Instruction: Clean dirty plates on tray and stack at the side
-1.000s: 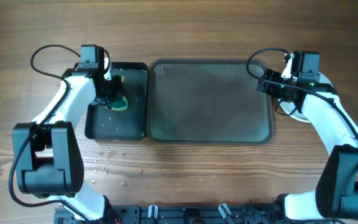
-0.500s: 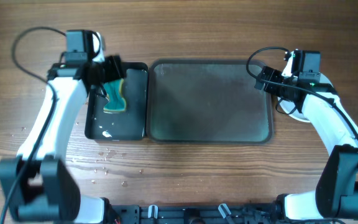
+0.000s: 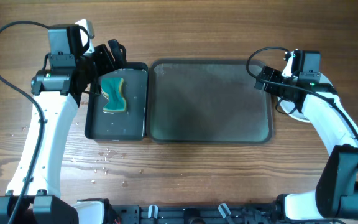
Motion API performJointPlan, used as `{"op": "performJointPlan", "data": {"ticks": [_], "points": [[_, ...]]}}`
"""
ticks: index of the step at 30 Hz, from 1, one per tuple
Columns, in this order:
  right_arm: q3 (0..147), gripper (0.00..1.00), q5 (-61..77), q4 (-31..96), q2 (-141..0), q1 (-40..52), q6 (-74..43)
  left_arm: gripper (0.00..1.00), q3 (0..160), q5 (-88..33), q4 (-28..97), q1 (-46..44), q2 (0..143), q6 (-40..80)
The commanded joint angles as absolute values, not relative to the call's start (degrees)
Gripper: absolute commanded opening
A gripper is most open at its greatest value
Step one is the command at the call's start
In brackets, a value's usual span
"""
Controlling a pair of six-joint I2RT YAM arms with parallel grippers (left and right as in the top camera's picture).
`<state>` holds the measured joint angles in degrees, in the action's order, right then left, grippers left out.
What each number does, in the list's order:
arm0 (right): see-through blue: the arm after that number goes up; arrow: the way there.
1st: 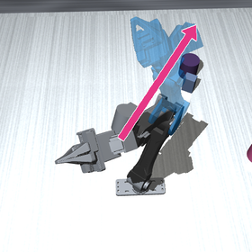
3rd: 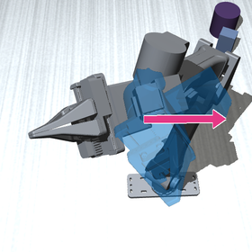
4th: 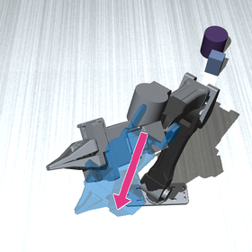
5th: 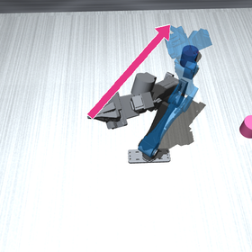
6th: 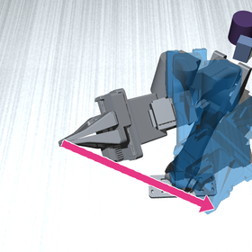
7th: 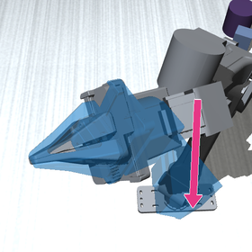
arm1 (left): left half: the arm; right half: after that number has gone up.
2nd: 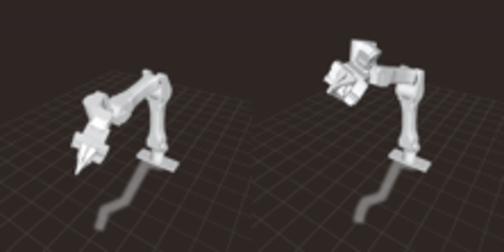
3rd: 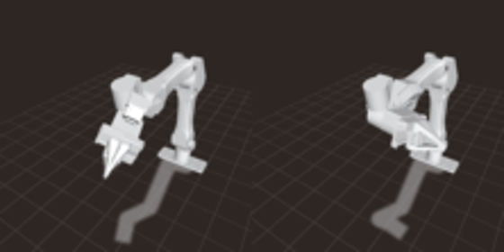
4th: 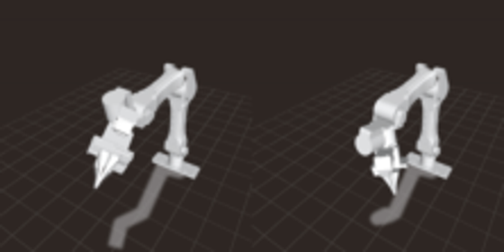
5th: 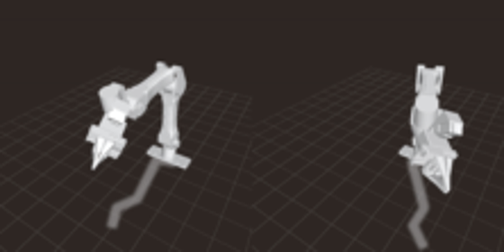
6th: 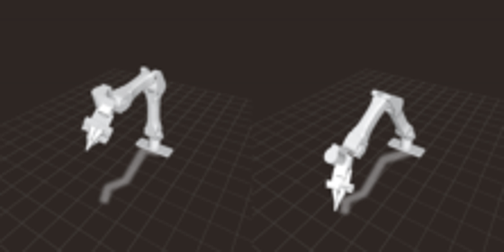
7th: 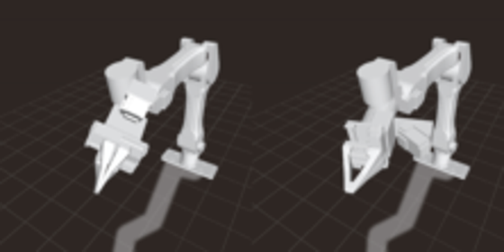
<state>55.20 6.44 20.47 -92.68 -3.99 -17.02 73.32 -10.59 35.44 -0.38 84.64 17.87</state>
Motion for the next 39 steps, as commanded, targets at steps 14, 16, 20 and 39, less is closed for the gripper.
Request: {"op": "performJointPlan", "data": {"ticks": [14,16,20,39], "points": [[54.8,1.00,7.2,20.1,-80.1,-3.5,-16.7,1.00,73.5,-11.5,35.4,-0.6,85.0,18.5],[54.8,1.00,7.2,20.2,-69.4,-3.5,-16.7,1.00,73.5,-11.5,35.4,-0.6,85.0,18.5],[54.8,1.00,7.2,20.2,-54.6,-3.5,-16.7,1.00,73.5,-11.5,35.4,-0.6,85.0,18.5],[44.9,1.00,0.9,29.3,-14.9,-3.5,-14.0,1.00,73.5,-11.5,35.4,-0.6,85.0,18.5]]}}
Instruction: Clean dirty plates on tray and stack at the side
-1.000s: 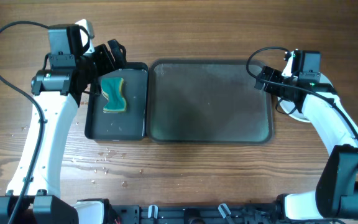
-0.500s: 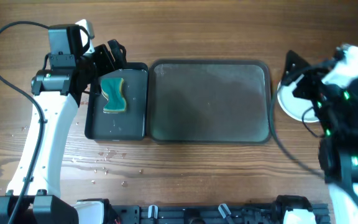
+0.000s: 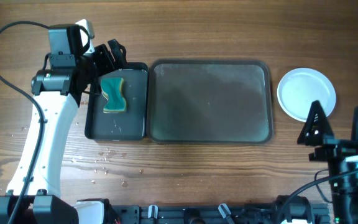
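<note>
One white plate (image 3: 306, 93) lies flat on the wooden table, just right of the large dark tray (image 3: 210, 134), which holds no plate. My right gripper (image 3: 316, 107) is near the front right of the table, just in front of the plate. Its fingers meet in a point, with nothing between them. My left gripper (image 3: 109, 55) hovers open at the far end of the small dark tray (image 3: 95, 127), over the top edge of the green-and-yellow sponge (image 3: 114, 94) lying in it.
Water droplets (image 3: 101, 155) are scattered on the table in front of the small tray. The right arm's base and cables (image 3: 347, 171) fill the front right corner. A black rail (image 3: 185, 213) runs along the front edge.
The right arm was stretched over the spot right of the large tray and hid it. Now it is at the front right, and a white plate shows there. The left arm and sponge have not moved.
</note>
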Motion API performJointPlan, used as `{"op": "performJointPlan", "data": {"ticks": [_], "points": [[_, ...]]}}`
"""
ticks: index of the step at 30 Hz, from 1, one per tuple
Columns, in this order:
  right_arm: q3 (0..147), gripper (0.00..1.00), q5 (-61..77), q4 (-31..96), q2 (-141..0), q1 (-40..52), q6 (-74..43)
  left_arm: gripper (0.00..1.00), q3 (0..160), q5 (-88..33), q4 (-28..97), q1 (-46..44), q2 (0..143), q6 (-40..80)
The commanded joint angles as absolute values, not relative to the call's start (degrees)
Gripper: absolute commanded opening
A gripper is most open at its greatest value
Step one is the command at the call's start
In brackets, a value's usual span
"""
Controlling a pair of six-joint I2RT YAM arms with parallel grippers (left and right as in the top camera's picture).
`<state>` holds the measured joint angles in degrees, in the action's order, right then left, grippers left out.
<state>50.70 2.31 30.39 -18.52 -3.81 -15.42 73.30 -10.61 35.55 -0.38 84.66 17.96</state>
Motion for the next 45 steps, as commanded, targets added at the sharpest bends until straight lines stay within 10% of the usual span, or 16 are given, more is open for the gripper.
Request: {"op": "performJointPlan", "data": {"ticks": [1,16,45], "points": [[42.7,1.00,1.0,27.9,-13.6,-3.5,-14.5,1.00,73.5,-11.5,35.4,-0.6,85.0,18.5],[8.2,1.00,9.1,-22.2,-0.2,-1.8,-8.9,1.00,73.5,-11.5,35.4,-0.6,85.0,18.5],[0.3,1.00,5.2,-0.3,-0.2,0.1,6.0,1.00,73.5,-11.5,35.4,-0.6,85.0,18.5]]}}
